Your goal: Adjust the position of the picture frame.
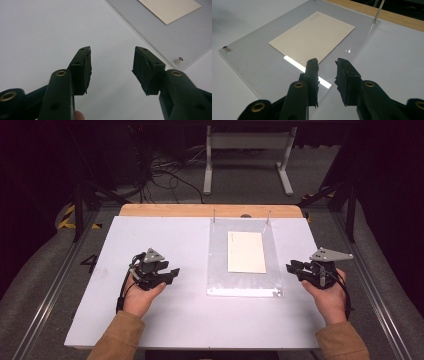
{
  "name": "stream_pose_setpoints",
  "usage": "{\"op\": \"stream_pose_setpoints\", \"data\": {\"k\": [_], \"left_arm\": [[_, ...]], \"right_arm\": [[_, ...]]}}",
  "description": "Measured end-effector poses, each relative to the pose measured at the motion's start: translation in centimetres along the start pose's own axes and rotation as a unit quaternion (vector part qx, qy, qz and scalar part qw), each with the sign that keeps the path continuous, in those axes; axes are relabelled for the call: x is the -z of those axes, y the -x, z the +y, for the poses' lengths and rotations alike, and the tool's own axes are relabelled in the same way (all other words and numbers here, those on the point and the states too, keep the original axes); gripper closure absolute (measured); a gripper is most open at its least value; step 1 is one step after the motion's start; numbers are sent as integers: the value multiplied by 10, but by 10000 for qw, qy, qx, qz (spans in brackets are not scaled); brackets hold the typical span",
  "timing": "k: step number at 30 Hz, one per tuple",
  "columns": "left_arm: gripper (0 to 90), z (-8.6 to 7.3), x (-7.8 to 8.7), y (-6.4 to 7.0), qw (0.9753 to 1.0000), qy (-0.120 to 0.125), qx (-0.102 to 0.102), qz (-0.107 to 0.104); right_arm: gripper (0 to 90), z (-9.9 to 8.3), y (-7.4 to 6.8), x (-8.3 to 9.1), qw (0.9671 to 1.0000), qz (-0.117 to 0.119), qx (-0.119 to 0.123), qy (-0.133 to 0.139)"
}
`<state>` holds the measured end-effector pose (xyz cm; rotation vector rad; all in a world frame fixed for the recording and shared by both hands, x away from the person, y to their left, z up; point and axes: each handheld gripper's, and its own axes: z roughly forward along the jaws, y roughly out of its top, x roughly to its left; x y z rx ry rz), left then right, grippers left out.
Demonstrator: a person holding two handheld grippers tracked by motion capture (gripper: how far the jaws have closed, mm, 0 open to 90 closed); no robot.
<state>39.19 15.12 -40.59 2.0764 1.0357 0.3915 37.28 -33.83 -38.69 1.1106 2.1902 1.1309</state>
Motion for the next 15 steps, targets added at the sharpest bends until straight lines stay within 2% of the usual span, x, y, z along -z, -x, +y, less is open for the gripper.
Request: {"op": "stream_pose_setpoints", "data": {"k": [3, 4, 6, 9, 11, 12, 13, 15], "left_arm": [[457, 3, -1, 7, 9999, -105, -120, -53], [447, 7, -2, 12, 9994, -175, -271, -131], [445, 8, -3, 15, 9991, -214, -325, -169], [441, 12, -4, 25, 9977, -308, -554, -235], [445, 16, -4, 31, 9965, -355, -694, -296], [449, 19, -4, 37, 9946, -435, -893, -307], [451, 19, -4, 37, 9946, -435, -893, -307], [454, 22, -5, 44, 9923, -515, -1067, -349]], "right_arm": [[696, 2, -2, 2, 10000, 21, 50, -61], [723, 4, -4, 4, 9999, 85, 91, -103], [726, 5, -4, 5, 9998, 142, 113, -113], [737, 7, -6, 8, 9996, 207, 162, -139], [738, 7, -7, 9, 9994, 231, 211, -157], [738, 7, -7, 11, 9993, 244, 237, -167], [738, 7, -7, 11, 9993, 244, 237, -167], [736, 7, -8, 13, 9992, 276, 243, -157]]}}
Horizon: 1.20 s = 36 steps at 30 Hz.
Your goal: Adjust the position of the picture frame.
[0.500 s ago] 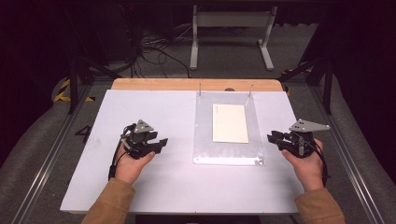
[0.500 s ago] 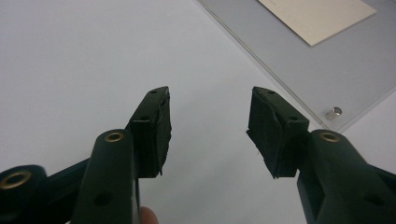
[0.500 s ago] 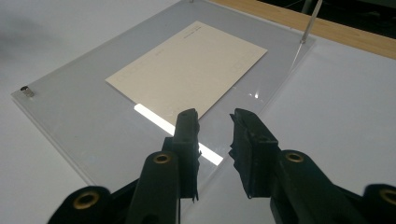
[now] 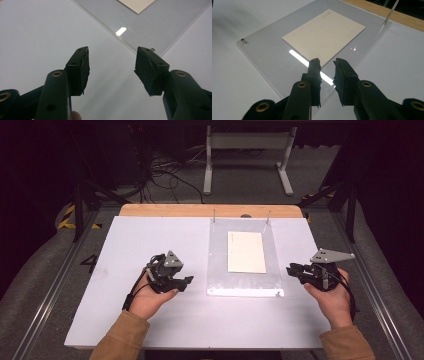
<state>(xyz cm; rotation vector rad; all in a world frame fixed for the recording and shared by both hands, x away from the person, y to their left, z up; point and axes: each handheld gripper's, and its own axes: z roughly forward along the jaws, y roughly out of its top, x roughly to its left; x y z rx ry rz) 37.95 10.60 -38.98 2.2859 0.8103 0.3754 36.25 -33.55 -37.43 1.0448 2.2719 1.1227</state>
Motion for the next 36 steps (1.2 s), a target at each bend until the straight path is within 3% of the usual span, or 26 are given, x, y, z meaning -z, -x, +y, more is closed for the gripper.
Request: {"op": "stream_pose_setpoints", "data": {"k": [8, 15, 18, 21, 26, 27, 29, 30, 35, 36], "left_arm": [[475, 16, -9, 17, 9985, -209, -472, -197], [473, 26, -17, 24, 9957, -399, -779, -306], [497, 32, -25, 29, 9928, -576, -947, -462], [511, 33, -32, 30, 9917, -658, -996, -469], [517, 36, -43, 29, 9866, -848, -1231, -648], [524, 36, -43, 29, 9866, -848, -1231, -648], [538, 38, -46, 29, 9833, -932, -1329, -823], [542, 38, -46, 29, 9833, -932, -1329, -823], [543, 41, -52, 30, 9793, -1087, -1419, -946], [542, 41, -53, 30, 9795, -1103, -1403, -930]], "right_arm": [[720, -4, 0, 9, 10000, 19, -75, -23], [710, -5, -2, 13, 9994, 115, -38, -336], [719, -5, -2, 14, 9989, 179, 1, -424], [735, -6, -3, 15, 9985, 274, 36, -481], [740, -5, -5, 14, 9966, 446, 161, -677], [741, -4, -5, 13, 9961, 470, 207, -714], [749, -3, -5, 11, 9951, 506, 280, -801], [749, -3, -5, 11, 9951, 506, 280, -801], [761, 4, -5, 3, 9892, 755, 593, -1103], [761, 5, -5, 2, 9879, 794, 647, -1162]]}}
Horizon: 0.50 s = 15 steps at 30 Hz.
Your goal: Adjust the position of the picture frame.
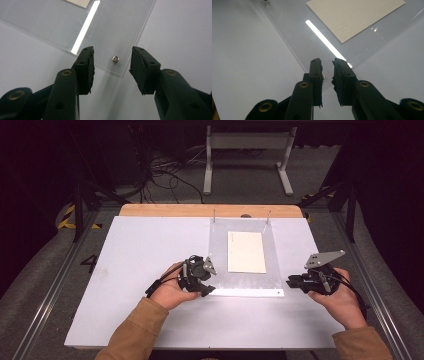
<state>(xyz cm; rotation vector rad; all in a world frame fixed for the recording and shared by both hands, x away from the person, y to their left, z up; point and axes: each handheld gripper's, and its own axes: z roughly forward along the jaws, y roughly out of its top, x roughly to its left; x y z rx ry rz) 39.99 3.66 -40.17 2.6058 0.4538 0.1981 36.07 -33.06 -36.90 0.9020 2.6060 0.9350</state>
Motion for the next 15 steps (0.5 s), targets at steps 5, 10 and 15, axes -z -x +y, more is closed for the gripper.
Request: {"op": "stream_pose_setpoints", "data": {"k": [5, 10, 15], "left_arm": [[552, 1, -1, -2, 9999, -47, 80, -137], [571, 2, -4, -5, 9996, -141, 81, -248], [595, 2, -7, -9, 9993, -174, 117, -316]], "right_arm": [[772, 9, -1, -7, 9988, 103, 313, -349], [773, 14, -2, -13, 9963, 220, 584, -593], [775, 18, -1, -21, 9916, 269, 866, -924]]}}
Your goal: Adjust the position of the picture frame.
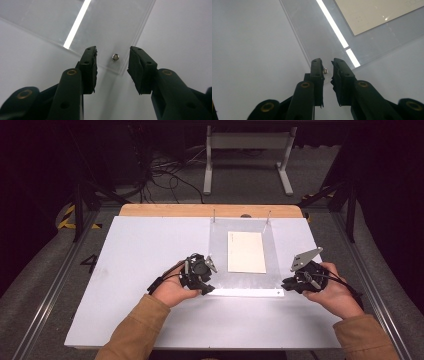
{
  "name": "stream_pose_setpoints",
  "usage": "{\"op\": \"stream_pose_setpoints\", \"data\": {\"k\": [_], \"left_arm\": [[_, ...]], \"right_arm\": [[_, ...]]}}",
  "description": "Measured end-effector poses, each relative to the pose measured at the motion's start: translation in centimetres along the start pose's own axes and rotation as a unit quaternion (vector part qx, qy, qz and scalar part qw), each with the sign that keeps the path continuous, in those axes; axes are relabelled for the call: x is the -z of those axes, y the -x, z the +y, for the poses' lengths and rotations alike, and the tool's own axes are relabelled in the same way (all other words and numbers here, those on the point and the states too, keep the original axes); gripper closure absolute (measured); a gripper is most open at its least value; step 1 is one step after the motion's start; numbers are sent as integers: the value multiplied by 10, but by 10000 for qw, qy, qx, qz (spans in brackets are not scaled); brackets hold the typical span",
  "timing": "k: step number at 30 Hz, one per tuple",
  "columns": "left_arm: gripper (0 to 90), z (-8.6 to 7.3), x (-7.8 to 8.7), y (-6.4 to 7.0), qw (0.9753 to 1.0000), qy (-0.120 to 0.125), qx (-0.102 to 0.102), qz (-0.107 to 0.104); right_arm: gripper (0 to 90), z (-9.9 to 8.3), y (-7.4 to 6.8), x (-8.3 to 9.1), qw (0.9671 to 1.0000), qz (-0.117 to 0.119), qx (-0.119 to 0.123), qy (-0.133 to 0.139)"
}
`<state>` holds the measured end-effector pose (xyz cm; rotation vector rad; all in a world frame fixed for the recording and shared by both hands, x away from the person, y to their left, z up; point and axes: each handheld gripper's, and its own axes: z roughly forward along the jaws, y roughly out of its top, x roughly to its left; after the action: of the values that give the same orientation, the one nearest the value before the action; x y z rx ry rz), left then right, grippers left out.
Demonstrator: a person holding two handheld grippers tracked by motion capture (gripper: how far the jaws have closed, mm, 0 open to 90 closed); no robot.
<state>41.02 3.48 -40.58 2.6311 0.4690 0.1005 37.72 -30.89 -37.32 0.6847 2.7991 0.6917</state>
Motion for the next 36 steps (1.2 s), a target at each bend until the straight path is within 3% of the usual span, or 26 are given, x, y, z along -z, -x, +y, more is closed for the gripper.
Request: {"op": "stream_pose_setpoints", "data": {"k": [6, 11, 15, 28, 36], "left_arm": [[621, 0, -5, -2, 9998, -158, 77, -86], [629, 1, -8, -3, 9996, -218, 61, -150], [611, 1, -12, -4, 9993, -293, 85, -198], [593, 4, -22, -5, 9992, -385, 81, -112], [775, 5, -19, -2, 9983, -563, -7, -130]], "right_arm": [[780, 2, 5, -11, 9994, 159, 135, -267], [787, 5, 3, -22, 9970, 279, 336, -645], [779, 6, 4, -30, 9948, 260, 411, -892], [756, 10, 5, -47, 9911, 193, 437, -1240], [804, 14, 5, -50, 9902, 246, 467, -1292]]}}
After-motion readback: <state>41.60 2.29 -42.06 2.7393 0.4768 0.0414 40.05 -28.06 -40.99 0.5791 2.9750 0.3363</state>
